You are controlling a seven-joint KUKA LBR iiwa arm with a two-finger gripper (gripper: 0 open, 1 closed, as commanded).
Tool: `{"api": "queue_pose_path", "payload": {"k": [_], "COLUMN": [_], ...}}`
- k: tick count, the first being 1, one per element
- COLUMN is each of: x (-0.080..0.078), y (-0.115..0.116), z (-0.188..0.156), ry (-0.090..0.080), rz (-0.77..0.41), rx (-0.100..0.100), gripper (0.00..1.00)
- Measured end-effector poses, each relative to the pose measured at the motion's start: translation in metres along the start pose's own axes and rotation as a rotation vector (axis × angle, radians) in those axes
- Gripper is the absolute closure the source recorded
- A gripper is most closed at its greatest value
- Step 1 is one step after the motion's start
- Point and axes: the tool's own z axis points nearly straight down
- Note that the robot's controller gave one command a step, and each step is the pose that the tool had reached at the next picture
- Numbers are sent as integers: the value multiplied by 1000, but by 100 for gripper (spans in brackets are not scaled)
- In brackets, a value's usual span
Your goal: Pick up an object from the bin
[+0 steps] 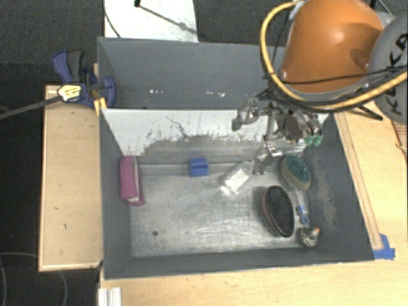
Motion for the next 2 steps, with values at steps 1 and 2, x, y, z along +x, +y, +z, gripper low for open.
{"api": "queue_pose_path", "payload": {"k": [1, 2], "x": [54, 82], "y": [-41, -101], "z": [160, 174], "ry": [18, 15], "rz": [-219, -210], "rx": [-5, -2], "gripper": [0, 0]}}
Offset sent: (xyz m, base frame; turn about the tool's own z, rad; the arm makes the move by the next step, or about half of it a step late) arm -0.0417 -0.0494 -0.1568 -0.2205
